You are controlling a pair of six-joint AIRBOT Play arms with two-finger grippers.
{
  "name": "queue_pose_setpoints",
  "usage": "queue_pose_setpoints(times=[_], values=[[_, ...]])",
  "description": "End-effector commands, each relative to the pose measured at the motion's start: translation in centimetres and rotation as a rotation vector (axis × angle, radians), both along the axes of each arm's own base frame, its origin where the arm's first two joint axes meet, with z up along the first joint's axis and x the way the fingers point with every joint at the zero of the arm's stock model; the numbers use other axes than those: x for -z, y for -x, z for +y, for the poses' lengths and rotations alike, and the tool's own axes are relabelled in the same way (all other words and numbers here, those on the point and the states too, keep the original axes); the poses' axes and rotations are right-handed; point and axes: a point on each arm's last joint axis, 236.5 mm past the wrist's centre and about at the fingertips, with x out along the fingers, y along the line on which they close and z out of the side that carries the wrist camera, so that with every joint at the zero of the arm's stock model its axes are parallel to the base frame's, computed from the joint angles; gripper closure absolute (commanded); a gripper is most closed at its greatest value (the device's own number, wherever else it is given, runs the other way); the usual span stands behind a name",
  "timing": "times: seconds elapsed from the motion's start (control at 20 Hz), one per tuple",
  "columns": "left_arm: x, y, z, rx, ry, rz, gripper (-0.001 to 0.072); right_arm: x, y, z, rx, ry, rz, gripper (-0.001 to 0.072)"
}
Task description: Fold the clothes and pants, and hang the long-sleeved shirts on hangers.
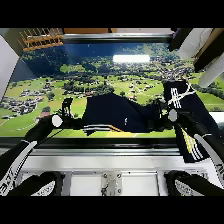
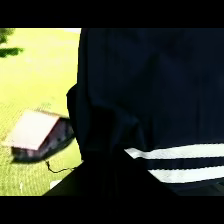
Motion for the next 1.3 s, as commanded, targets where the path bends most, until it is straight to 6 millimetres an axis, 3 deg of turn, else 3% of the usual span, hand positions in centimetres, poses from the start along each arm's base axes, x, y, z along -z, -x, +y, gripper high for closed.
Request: queue_pose_setpoints(times=[0.0,0.05,0.1,0.15,0.25,0.4,0.55,0.6,0.65,0.7,0.75,0.95,1.1,1.25], values=[[-1.6,-0.5,0.0,-0.006,0.009,-0.054,0.07,-0.7,-0.2,1.3,0.031,-0.06,-0.014,0.0648],[-2.6,-0.6,-0.1,-0.003,0.015,-0.08,0.0519,-1.5,-0.3,1.5,0.027,-0.07,-0.024,0.0381],[-3.7,-0.9,-0.1,-0.003,0.023,-0.112,0.0292,-2.6,-0.3,1.5,0.002,-0.072,-0.039,0.0069],[-5.1,-1.0,-0.2,-0.001,0.032,-0.148,0.0248,-4.2,-0.3,1.5,-0.022,-0.076,-0.053,0.001],[-8.2,-0.7,-0.7,0.022,0.054,-0.192,0.0249,-7.9,0.4,0.8,-0.054,-0.085,-0.068,0.0009],[-12.4,0.0,-1.4,0.071,0.078,-0.223,0.0249,-12.5,1.0,-1.9,-0.028,-0.094,-0.121,0.0008],[-14.9,-0.1,-1.6,0.058,0.104,-0.257,0.0249,-13.5,0.0,-4.6,0.067,-0.159,-0.168,0.0008],[-15.3,-0.2,-1.6,0.047,0.11,-0.263,0.0251,-13.3,-0.5,-5.3,0.082,-0.195,-0.176,0.0008],[-15.4,-0.2,-1.6,0.036,0.117,-0.263,0.041,-13.0,-1.2,-5.9,0.099,-0.24,-0.178,0.0003],[-15.4,-0.2,-1.7,0.035,0.118,-0.261,0.0619,-12.3,-1.9,-6.4,0.124,-0.297,-0.172,0.0],[-15.4,-0.1,-1.7,0.035,0.117,-0.259,0.0702,-11.5,-2.5,-6.9,0.152,-0.352,-0.161,-0.0001],[-15.8,0.2,-2.7,0.025,0.177,-0.241,0.0702,-6.2,-4.3,-8.4,0.237,-0.542,-0.068,-0.0002],[-15.8,0.8,-4.2,0.06,0.195,-0.232,0.0702,-2.7,-4.6,-7.1,0.24,-0.653,0.007,-0.0001],[-15.5,1.8,-6.4,0.123,0.204,-0.221,0.0702,-0.4,-4.3,-5.3,0.213,-0.7,0.068,-0.0001]])
